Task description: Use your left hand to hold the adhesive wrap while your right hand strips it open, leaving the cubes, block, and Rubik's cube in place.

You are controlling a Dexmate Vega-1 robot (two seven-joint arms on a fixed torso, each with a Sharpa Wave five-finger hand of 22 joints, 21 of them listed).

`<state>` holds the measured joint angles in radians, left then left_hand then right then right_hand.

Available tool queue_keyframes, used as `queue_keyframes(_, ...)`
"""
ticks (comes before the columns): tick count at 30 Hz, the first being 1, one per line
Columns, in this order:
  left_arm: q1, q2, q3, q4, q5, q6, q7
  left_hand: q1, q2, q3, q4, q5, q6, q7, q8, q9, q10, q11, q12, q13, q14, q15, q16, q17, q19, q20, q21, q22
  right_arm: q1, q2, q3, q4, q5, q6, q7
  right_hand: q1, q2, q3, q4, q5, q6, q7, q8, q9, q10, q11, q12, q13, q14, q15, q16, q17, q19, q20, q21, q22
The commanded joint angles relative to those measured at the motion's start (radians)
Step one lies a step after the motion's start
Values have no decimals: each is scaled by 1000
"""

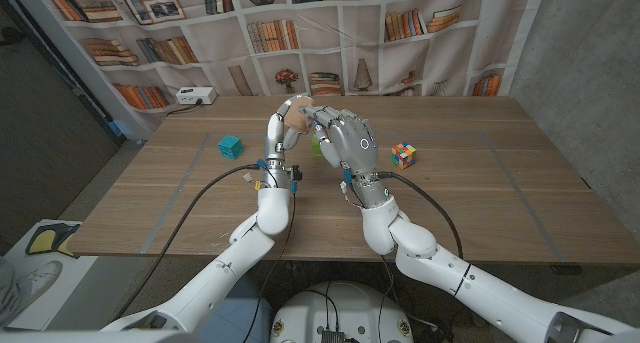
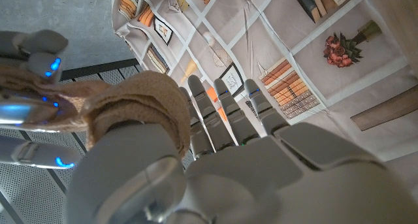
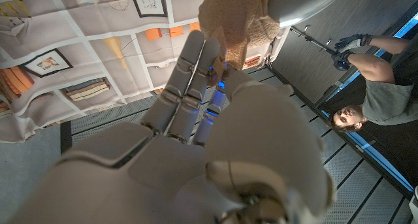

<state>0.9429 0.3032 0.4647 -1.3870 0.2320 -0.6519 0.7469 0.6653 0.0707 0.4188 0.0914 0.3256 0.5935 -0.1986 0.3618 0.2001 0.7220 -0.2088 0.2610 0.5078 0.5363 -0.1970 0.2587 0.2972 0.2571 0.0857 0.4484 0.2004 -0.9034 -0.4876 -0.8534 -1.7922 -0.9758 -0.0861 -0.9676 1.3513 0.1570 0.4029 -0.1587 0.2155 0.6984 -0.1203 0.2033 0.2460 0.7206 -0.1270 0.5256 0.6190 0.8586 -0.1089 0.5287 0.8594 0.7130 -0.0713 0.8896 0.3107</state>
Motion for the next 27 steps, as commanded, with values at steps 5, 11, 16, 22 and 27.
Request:
queue_keyframes(5,26,-22,-23,8,22,-32,71,1,-16,-12,3,18,-84,-6,-45,9,-90,2,-40,-5,-6,-10,-21,-2,9,-3,0,0,-9,3,17,1,26,25,-8,10,-5,1,-4,-4,-9,-5,-1,3,4,-8,7,10,11,-127,-7,9,-7,-112,17,-2)
queue_keyframes(11,38,-45,-43,12,11,-60,108,-5,-28,-22,6,23,-110,-16,-58,14,-116,2,-48,-7,-14,-11,-27,-3,9,-6,-1,0,-15,6,23,-6,51,37,7,11,-6,1,-5,-5,-2,-8,2,3,7,-8,7,10,11,-127,-10,12,-9,-113,24,-4)
queue_keyframes(16,35,-81,-62,36,9,-101,155,-12,-23,-25,13,25,-103,-19,-56,15,-117,2,-48,-7,-16,-12,-28,-2,7,-6,-2,0,-21,13,31,-6,68,40,12,13,-9,2,-6,-4,-1,-4,2,2,22,-2,10,4,14,-127,-15,15,-10,-113,35,-6)
queue_keyframes(22,38,-100,-78,41,6,-116,163,-18,-3,-23,24,31,-97,-20,-55,16,-114,1,-46,-8,-18,-10,-28,0,5,-5,-3,0,-30,16,38,-8,76,35,14,16,-11,3,-8,-3,-4,2,0,2,28,2,9,-3,20,-127,-20,19,-13,-112,47,-10)
queue_keyframes(27,43,-105,-82,42,9,-116,158,-23,8,-23,32,34,-91,-21,-54,17,-110,1,-43,-9,-17,-9,-28,1,3,-6,-3,1,-38,19,51,-7,98,32,15,17,-12,3,-8,-2,-11,3,-3,2,30,1,7,-7,23,-127,-24,22,-14,-112,56,-12)
